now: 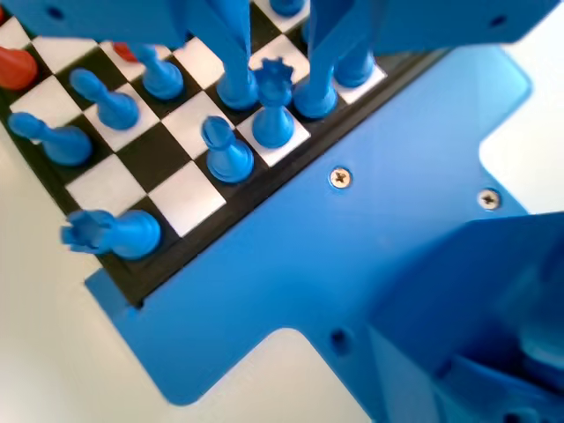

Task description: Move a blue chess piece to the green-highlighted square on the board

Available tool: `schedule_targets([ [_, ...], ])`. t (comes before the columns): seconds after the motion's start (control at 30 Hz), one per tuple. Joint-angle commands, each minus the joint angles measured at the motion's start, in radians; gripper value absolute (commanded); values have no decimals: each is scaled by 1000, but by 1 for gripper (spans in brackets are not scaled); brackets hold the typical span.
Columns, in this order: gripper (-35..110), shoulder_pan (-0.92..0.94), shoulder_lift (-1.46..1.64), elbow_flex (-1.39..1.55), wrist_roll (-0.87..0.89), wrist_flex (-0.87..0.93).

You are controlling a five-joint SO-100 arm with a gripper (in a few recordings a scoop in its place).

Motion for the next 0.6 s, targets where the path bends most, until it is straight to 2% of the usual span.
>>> schedule_targets([
  [0.0,9,-14,3,3,-14,0],
  [0.57,8,-14,-18,18,-25,-37],
])
